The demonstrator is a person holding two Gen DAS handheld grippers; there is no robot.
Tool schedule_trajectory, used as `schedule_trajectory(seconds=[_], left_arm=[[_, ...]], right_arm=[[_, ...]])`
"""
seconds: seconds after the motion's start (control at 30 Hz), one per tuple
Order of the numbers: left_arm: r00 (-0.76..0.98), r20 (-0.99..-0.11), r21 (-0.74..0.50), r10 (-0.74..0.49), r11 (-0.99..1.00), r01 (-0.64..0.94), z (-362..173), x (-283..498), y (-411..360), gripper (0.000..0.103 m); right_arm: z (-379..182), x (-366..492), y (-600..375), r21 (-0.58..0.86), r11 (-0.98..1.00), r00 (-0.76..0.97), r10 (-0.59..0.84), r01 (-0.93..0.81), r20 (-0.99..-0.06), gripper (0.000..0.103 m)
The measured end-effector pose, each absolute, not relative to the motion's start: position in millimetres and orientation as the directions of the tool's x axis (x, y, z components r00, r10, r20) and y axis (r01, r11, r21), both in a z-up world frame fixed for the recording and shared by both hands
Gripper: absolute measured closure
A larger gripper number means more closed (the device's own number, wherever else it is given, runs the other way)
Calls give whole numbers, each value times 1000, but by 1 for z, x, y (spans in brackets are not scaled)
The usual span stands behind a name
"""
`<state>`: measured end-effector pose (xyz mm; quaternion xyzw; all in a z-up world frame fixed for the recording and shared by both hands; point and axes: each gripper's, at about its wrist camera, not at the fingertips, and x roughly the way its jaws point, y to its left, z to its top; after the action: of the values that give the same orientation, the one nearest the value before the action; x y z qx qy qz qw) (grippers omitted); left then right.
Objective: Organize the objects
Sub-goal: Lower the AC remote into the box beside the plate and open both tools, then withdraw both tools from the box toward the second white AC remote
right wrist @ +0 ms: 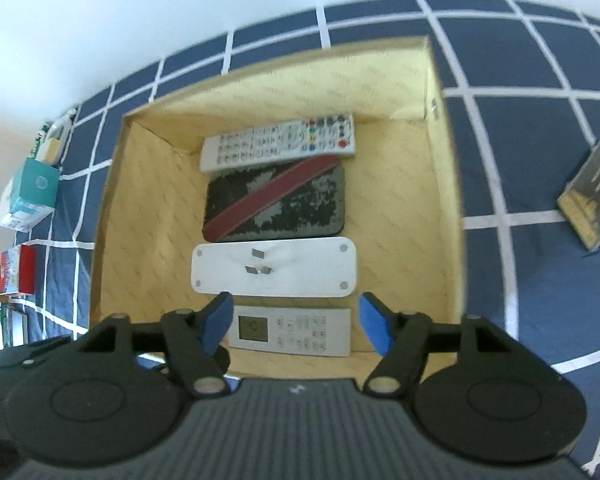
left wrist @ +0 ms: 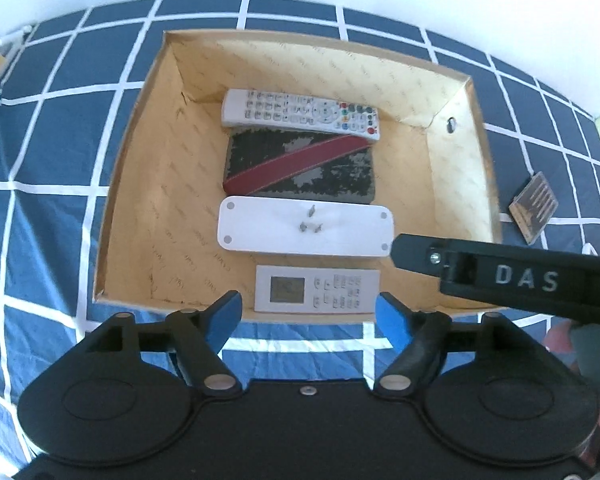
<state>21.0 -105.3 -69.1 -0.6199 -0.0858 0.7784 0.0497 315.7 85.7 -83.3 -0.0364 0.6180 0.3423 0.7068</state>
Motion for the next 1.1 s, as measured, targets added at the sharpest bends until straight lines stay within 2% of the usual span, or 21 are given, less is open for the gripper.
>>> schedule_trajectory(seconds=[0.07,0.2,0.27,0.4,0.47,0.53,1.1], left_arm=[[-242,-954,-192,179,-981,31,-61,29,-100,23],[-263,-952,-168,158,-986,16,-51,44,-83,20],[-266,-952,-162,153,-987,14,-47,51,-76,13],[-272,-953,-140,131,-990,12,-40,63,-56,7],[-275,-954,-127,120,-992,7,-37,68,-45,4],[-281,-953,-116,111,-993,3,-34,74,-33,0],[-307,-950,-83,50,-992,94,-23,112,90,0]], right_arm=[[-75,314,73,369,762,20,447,-532,-894,24],[-64,312,45,363,766,52,456,-531,-888,20],[-61,311,30,360,774,65,456,-522,-887,14],[-55,313,-3,357,785,85,457,-506,-885,9],[-52,316,-20,356,788,92,458,-503,-884,0],[-50,318,-36,347,793,106,454,-501,-885,0],[-53,376,-169,347,766,82,459,-541,-885,0]])
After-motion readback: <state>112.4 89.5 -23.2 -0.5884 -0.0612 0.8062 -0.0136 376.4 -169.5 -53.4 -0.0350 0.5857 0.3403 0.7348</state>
